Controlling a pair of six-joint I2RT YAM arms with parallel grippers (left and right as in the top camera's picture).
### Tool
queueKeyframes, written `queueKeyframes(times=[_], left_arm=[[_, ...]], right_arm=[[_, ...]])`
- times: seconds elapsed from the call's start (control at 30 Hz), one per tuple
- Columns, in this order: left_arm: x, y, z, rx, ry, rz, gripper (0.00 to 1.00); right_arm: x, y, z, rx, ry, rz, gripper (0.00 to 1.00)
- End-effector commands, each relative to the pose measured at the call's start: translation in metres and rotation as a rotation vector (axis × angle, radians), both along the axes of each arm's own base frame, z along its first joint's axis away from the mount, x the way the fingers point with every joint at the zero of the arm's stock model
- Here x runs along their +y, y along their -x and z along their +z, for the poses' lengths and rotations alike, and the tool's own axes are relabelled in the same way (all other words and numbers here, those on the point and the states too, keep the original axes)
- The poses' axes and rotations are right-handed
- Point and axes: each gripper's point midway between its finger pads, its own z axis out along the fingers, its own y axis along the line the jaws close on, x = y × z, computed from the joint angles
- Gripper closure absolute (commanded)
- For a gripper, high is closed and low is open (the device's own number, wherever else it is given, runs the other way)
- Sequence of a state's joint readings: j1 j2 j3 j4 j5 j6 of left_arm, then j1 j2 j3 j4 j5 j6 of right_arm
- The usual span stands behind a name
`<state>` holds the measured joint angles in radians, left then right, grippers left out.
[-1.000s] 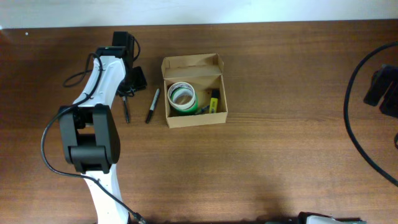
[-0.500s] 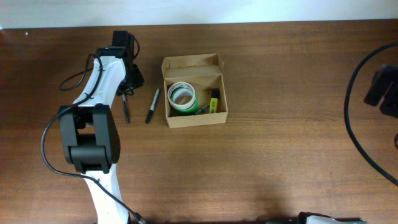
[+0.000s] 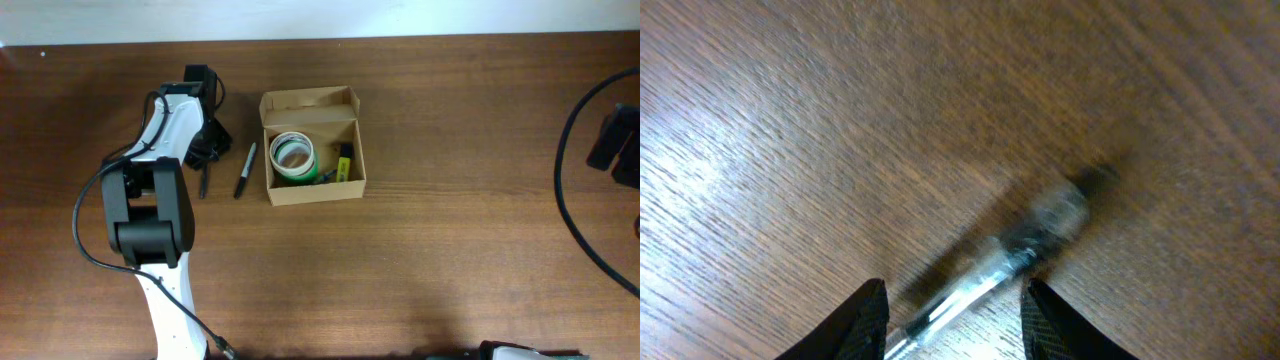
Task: Pack container
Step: 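Move the left gripper to the clear pen and align to grasp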
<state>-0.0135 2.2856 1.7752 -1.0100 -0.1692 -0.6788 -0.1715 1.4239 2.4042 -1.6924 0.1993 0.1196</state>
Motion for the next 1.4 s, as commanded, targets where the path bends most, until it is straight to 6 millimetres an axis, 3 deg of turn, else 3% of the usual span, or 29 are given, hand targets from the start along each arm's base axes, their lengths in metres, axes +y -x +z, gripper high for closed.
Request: queueKeyframes(times=[0.0,0.5,0.6,0.73,0.9,1.37], left_arm=[[0.002,0.009,-0.018,0.051,0.008,0.007,0.57],[0.003,0.011,-0.021,0.1,-0.002,-0.22,0.59],[0.003,0.012,-0.024,0.115,0.0,-0.252,0.64],[0.003,0.017,-0.029,0.14,0.002,-0.272,0.87],[0.003,0.019,-0.031,0.146,0.003,-0.273,0.98],[0.003,0.011,-0.031,0.119,-0.002,-0.302,0.98]], right_arm=[[-0.004,0.006,0.001,0.001,0.018,-0.02,0.01],[-0.004,0.006,0.002,0.001,0.018,-0.021,0.01],[-0.004,0.006,0.002,-0.001,0.019,-0.021,0.01],[-0.004,0.008,0.003,-0.006,0.02,-0.021,0.01],[-0.004,0.01,0.005,-0.013,0.021,-0.021,0.01],[-0.003,0.012,0.006,-0.018,0.021,-0.021,0.01]])
